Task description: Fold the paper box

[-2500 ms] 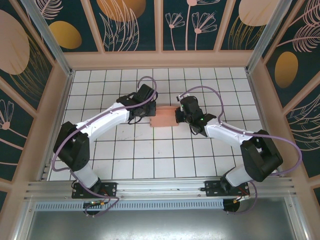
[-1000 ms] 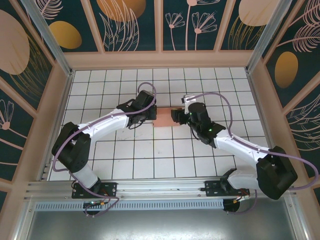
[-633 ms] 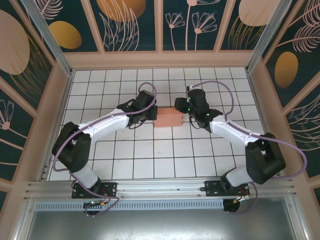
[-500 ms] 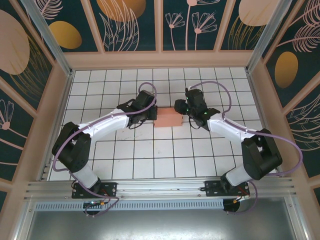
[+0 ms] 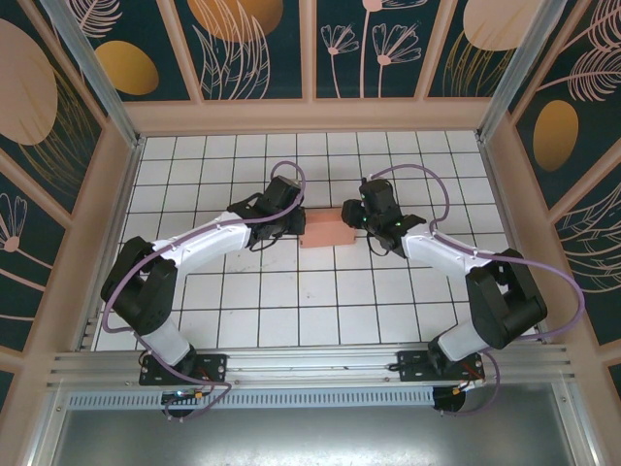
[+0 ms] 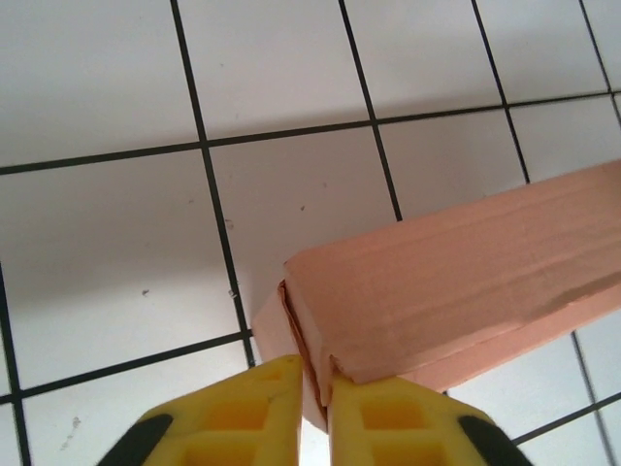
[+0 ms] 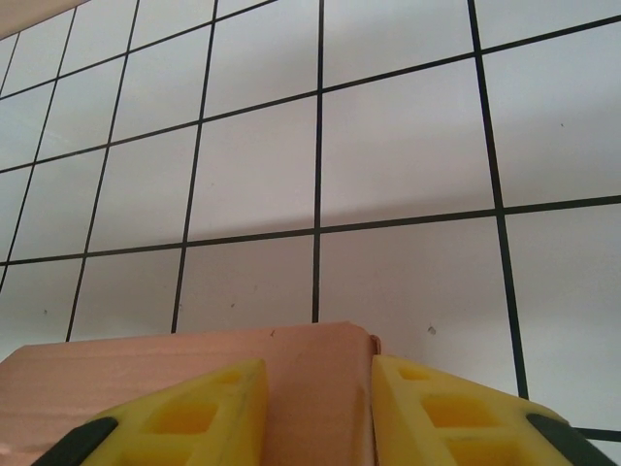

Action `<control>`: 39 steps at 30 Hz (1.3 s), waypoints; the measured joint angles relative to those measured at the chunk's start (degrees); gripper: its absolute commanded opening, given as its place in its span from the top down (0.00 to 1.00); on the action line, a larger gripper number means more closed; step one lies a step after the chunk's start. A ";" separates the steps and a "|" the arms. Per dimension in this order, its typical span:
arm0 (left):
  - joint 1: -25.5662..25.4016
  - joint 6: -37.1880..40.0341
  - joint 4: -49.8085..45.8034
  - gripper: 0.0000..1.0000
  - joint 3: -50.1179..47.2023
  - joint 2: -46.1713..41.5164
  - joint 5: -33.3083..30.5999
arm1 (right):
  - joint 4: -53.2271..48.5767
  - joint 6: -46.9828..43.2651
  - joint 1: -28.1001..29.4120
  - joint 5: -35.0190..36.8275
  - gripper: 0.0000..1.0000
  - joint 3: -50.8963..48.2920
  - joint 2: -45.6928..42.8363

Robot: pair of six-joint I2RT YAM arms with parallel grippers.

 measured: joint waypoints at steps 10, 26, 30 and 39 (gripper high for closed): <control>-0.11 1.97 -1.81 0.63 -2.40 -2.62 -0.74 | -0.15 0.20 0.02 0.17 0.66 -0.02 0.02; -0.11 5.44 -2.51 0.23 -4.09 -7.17 4.00 | 0.59 0.63 0.00 0.15 0.67 -0.37 0.76; 0.09 3.15 1.38 0.21 -5.60 -11.06 5.88 | 0.61 0.63 0.00 0.15 0.66 -0.37 0.76; 4.68 -5.31 8.39 0.44 -5.68 -6.27 8.74 | 1.18 0.63 0.00 0.13 0.66 -0.74 0.76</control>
